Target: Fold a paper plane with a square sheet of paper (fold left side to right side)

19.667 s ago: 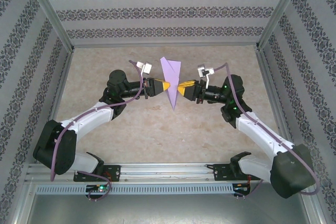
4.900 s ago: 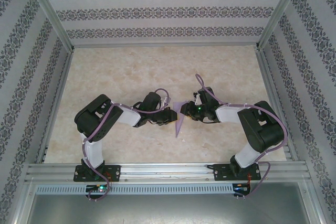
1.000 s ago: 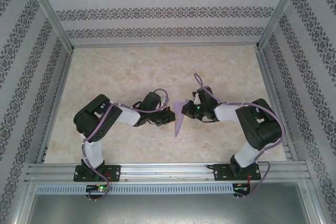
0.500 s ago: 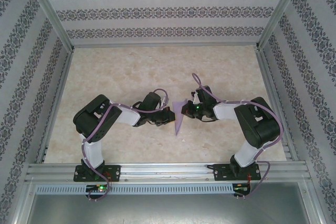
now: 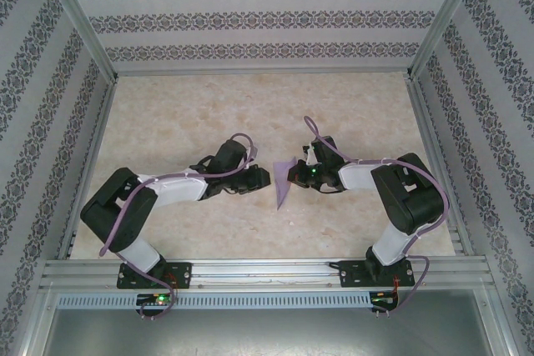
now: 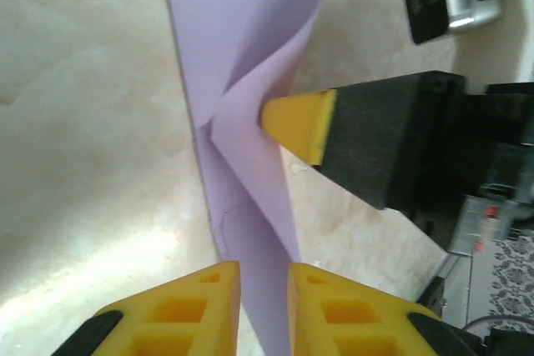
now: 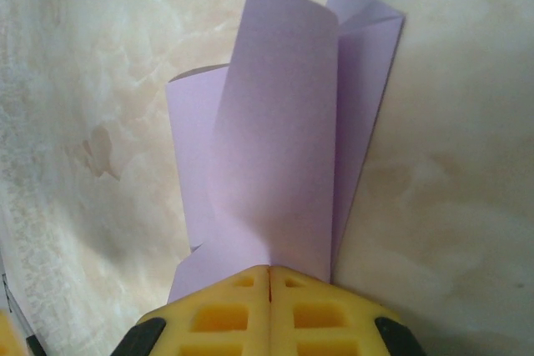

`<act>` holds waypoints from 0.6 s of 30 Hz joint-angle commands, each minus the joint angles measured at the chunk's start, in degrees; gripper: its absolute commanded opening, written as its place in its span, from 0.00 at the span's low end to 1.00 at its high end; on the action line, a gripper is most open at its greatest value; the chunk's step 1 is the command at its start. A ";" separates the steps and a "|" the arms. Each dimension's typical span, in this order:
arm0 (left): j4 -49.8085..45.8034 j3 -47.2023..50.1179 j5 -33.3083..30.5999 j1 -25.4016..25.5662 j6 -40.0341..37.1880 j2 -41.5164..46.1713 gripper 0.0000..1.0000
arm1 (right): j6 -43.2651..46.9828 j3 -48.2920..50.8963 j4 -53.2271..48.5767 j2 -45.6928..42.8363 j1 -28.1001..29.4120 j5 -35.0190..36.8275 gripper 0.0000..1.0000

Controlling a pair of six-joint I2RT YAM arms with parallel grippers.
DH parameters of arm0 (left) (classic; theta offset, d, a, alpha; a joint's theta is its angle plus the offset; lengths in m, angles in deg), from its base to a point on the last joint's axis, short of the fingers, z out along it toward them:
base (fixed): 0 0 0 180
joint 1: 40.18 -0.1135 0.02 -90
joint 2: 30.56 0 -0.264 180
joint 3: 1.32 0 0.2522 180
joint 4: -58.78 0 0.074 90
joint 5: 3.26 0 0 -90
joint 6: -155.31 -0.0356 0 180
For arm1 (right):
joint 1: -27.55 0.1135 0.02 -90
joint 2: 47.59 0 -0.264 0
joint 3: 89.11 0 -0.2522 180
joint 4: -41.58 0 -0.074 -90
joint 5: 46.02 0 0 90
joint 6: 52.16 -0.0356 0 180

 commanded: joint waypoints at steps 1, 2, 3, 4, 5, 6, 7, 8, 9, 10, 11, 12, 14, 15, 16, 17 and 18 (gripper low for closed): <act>-5.99 -2.80 3.35 -0.47 -2.61 0.58 0.17 | 1.23 1.42 -5.58 3.21 0.88 2.25 0.00; -6.09 -3.58 4.46 -0.22 -2.44 0.34 0.16 | 1.13 1.41 -5.63 3.30 0.89 2.33 0.00; -6.16 -4.45 5.37 0.18 -2.46 0.04 0.15 | 1.12 1.32 -5.61 3.47 0.97 2.34 0.00; -6.24 -5.22 6.17 0.61 -2.45 -0.45 0.15 | 1.12 1.25 -5.66 3.56 0.97 2.34 0.00; -6.17 -6.04 7.27 1.00 -2.33 -1.24 0.14 | 1.13 1.24 -5.67 3.73 1.06 2.44 0.00; -6.09 -6.85 8.30 1.42 -2.21 -2.20 0.14 | 1.16 1.15 -5.67 3.92 1.15 2.50 0.00; -5.81 -7.41 9.27 1.89 -2.07 -3.25 0.14 | 1.17 1.15 -5.67 4.10 1.23 2.51 0.00; -5.48 -7.80 9.89 2.28 -1.74 -4.24 0.14 | 1.21 1.07 -5.67 4.24 1.30 2.51 0.00; -4.74 -8.12 10.51 2.67 -1.36 -5.25 0.14 | 1.14 1.02 -5.67 4.37 1.37 2.51 0.00; -3.81 -8.22 11.03 3.03 -0.81 -6.22 0.14 | 1.19 1.04 -5.74 4.46 1.48 2.60 0.00; -3.07 -8.18 11.34 3.30 -0.48 -6.94 0.14 | 1.18 1.05 -5.75 4.53 1.50 2.60 0.00; -2.45 -8.37 11.78 3.54 -0.10 -7.76 0.13 | 1.18 1.06 -5.76 4.59 1.59 2.61 0.00; -1.94 -8.68 12.42 4.06 0.02 -8.96 0.13 | 1.18 1.06 -5.85 4.72 1.68 2.68 0.00; -1.94 -8.89 12.74 4.27 0.01 -9.52 0.13 | 1.15 1.06 -5.85 4.81 1.68 2.69 0.00; -1.86 -8.98 12.96 4.46 0.03 -9.92 0.13 | 1.12 1.06 -5.93 4.90 1.76 2.77 0.00; -1.88 -9.02 13.07 4.54 0.08 -10.32 0.13 | 1.24 1.13 -5.93 4.99 1.76 2.78 0.00; -1.90 -8.88 13.22 4.56 0.11 -10.66 0.13 | 1.24 1.15 -5.93 5.04 1.76 2.86 0.00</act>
